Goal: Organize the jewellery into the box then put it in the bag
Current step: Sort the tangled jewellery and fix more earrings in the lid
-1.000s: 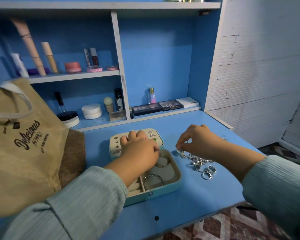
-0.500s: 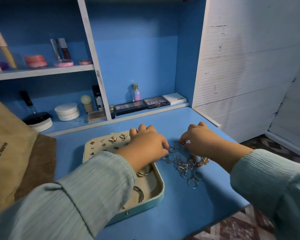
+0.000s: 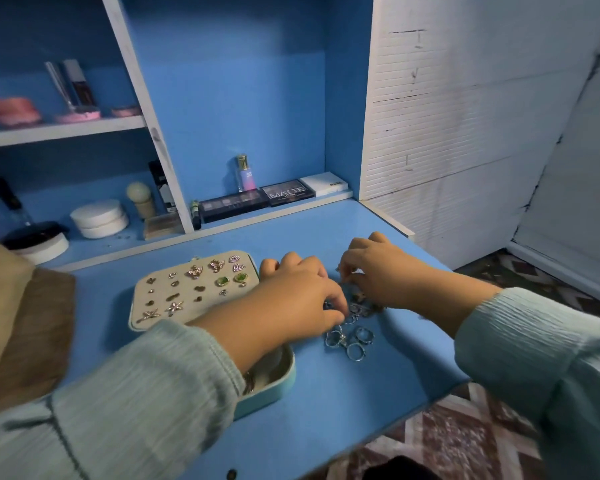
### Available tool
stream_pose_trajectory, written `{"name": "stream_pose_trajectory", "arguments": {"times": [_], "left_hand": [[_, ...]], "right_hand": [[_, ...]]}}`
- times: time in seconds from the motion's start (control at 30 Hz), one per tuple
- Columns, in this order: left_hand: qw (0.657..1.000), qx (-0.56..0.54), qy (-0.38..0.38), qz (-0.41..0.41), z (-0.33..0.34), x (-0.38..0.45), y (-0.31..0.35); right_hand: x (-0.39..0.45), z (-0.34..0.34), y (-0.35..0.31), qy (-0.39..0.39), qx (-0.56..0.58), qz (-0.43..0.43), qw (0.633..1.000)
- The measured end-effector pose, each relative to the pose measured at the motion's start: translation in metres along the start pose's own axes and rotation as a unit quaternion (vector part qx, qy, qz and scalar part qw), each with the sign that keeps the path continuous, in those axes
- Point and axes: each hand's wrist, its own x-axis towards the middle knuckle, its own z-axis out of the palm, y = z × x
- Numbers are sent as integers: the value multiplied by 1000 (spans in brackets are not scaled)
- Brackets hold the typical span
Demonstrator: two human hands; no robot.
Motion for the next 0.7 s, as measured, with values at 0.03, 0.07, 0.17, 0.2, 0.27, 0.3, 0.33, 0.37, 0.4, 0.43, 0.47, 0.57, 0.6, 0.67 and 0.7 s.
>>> {"name": "stream_pose_trajectory", "arguments": {"times": [0.03, 0.07, 0.17, 0.2, 0.27, 0.3, 0.33, 0.37, 0.4, 0.43, 0.47, 0.57, 0.6, 0.67, 0.7], "left_hand": [[1000, 2, -5, 0, 1, -3, 1], [1000, 6, -15, 1, 2, -5, 2], [999, 30, -42, 10, 7, -14, 5], [998, 40, -42, 9, 8, -15, 5], [999, 45, -29, 0, 9, -17, 5], [999, 40, -21, -11, 8, -18, 5], [999, 31, -13, -25, 8, -18, 4], [999, 25, -6, -40, 8, -18, 3], [998, 25, -1, -54, 8, -19, 2], [997, 30, 2, -66, 10, -20, 1], [996, 37, 3, -76, 11, -20, 0], [993, 50, 2, -109, 16, -20, 0], [991, 52, 5, -120, 16, -20, 1], [988, 56, 18, -141, 16, -18, 3], [986, 61, 23, -152, 15, -17, 3]], "right_hand": [[-4, 0, 1, 8, 11, -1, 1000], [-8, -1, 1, 17, 20, -5, 1000], [-21, -1, 1, 45, 44, -16, 998], [-25, -1, 1, 55, 52, -19, 997], [-31, 2, 0, 78, 71, -28, 994], [-34, 3, 0, 91, 84, -33, 992], [-36, 5, -1, 103, 96, -36, 989], [-37, 7, -1, 112, 106, -36, 987], [-40, 9, -1, 118, 115, -36, 986], [-42, 12, -2, 124, 123, -37, 984], [-44, 14, -3, 131, 132, -38, 982], [-50, 23, -5, 156, 146, -37, 976], [-52, 26, -6, 171, 148, -37, 973], [-55, 32, -7, 202, 153, -36, 967], [-56, 34, -8, 216, 157, -33, 963]]}}
